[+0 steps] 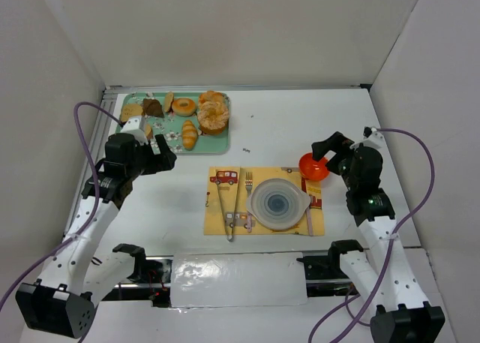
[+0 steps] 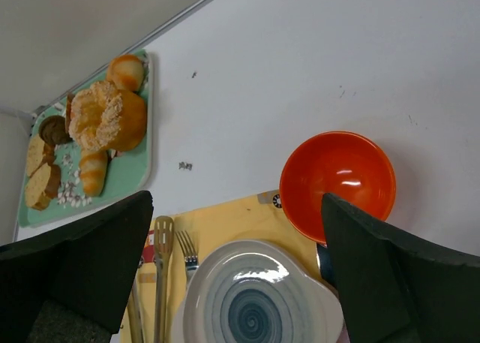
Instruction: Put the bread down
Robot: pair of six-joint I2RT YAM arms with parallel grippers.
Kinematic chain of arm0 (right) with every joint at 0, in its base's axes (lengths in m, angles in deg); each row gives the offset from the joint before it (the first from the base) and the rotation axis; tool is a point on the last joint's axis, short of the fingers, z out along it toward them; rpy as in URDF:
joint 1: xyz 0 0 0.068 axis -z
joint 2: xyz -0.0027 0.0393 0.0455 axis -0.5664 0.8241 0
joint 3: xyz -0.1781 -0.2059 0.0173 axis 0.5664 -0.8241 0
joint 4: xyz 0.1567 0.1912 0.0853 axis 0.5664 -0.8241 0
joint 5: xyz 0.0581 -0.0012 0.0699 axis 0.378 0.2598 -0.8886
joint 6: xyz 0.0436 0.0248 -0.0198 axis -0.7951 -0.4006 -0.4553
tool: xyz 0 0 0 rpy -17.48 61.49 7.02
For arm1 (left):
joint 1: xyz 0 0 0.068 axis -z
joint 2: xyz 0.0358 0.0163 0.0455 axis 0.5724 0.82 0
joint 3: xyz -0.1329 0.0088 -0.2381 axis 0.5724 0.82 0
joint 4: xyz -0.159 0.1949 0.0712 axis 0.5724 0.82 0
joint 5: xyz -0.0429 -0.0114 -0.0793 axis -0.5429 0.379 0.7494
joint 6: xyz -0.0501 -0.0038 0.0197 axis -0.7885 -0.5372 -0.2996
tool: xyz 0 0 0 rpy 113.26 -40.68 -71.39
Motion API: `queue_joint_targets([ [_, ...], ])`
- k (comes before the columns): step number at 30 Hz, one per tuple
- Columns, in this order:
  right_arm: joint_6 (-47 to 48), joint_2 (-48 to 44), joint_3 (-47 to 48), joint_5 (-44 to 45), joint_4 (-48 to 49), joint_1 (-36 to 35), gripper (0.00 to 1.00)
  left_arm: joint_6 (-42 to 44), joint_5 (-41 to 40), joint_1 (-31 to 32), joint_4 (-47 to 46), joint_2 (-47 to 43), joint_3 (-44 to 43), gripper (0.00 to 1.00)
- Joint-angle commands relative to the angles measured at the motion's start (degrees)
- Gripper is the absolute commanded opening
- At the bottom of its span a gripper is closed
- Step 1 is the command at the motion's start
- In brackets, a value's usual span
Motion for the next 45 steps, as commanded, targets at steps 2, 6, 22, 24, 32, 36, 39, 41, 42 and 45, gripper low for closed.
queue_joint_targets([
  [2,1.4,2.2,1.7,0.2,2.6,-0.4,1.00,1.8,1.5,-0.4,-2.9,0.6,-0.1,1.00],
  [6,1.4,2.7,1.7,0.2,3.7,-0.4,1.00,1.8,0.3,1.4,-1.9,1.1,-0.2,1.00],
  [22,-0.5,1.6,-2.0,-0.4,3.5,-0.4,1.00,-28.1,-35.0,44.1,6.7,17.1,-6.2,1.00],
  [24,-0.5,1.6,-2.0,-0.4,3.5,-0.4,1.00,-31.0,-37.1,47.5,7.5,20.5,-7.5,1.00],
  [32,0.0,1.6,-1.4,0.7,1.9,-0.4,1.00,-39.5,-42.3,54.7,14.0,36.2,-14.0,1.00],
  [36,0.0,1.6,-1.4,0.7,1.9,-0.4,1.00,-38.8,-40.7,54.7,10.8,37.5,-13.4,1.00],
  [39,0.0,1.6,-1.9,1.3,1.9,-0.4,1.00,-37.5,-40.7,54.7,9.2,38.2,-12.4,0.99],
  [41,0.0,1.6,-1.9,1.3,1.9,-0.4,1.00,-35.4,-38.8,54.7,4.9,38.8,-11.2,0.97],
  [42,0.0,1.6,-1.9,1.3,1.9,-0.4,1.00,-34.6,-38.1,54.7,3.5,39.4,-11.2,0.96],
  [45,0.0,2.1,-1.9,1.3,1.9,-0.4,1.00,-34.1,-36.5,54.0,2.0,40.3,-10.0,0.93],
])
